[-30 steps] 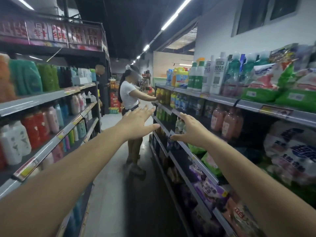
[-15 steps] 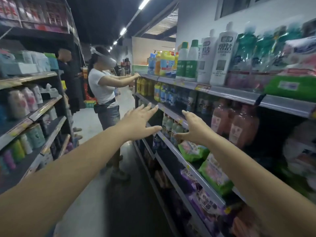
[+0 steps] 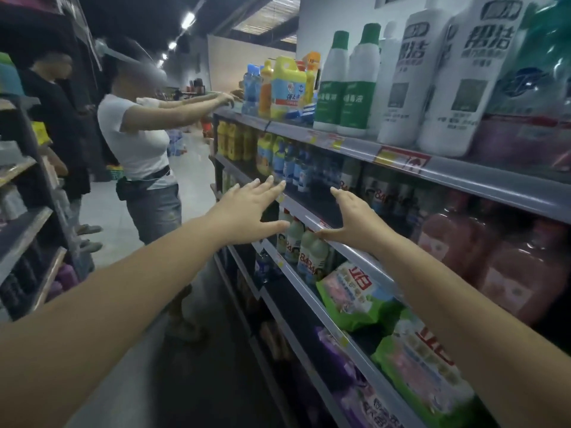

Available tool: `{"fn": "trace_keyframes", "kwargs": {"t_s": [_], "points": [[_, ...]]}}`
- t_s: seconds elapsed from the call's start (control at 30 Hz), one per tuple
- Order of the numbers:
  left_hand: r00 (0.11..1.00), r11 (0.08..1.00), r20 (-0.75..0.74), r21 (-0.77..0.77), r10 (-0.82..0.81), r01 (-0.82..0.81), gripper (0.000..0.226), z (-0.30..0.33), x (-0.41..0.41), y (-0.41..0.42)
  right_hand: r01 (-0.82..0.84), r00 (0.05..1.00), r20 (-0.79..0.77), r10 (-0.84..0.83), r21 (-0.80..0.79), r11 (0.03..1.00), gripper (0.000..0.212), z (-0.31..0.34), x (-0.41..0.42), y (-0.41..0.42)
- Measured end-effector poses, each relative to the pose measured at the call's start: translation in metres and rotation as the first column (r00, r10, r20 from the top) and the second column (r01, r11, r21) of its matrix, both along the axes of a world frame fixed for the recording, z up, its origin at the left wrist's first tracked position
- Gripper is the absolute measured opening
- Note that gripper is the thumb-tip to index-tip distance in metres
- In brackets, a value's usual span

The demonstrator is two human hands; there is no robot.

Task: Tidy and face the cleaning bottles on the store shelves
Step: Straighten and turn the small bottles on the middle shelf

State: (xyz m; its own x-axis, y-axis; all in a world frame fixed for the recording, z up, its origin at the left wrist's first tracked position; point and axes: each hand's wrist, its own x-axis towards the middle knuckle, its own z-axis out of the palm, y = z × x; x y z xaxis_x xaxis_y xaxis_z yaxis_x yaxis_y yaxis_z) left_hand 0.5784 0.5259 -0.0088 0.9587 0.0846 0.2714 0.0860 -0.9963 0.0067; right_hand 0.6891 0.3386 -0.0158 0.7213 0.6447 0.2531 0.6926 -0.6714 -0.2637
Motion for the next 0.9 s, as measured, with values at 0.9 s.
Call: {"fn": "trace_keyframes", "kwargs": {"t_s": [0.9], "points": [[0.822, 0.825, -0.077, -0.059, -0.565, 0.562, 0.078, -0.046, 0.318, 0.134, 0.529, 0.842, -0.134, -0.522, 0.019, 0.848, 0.093, -0.035, 0.204, 0.102]]}}
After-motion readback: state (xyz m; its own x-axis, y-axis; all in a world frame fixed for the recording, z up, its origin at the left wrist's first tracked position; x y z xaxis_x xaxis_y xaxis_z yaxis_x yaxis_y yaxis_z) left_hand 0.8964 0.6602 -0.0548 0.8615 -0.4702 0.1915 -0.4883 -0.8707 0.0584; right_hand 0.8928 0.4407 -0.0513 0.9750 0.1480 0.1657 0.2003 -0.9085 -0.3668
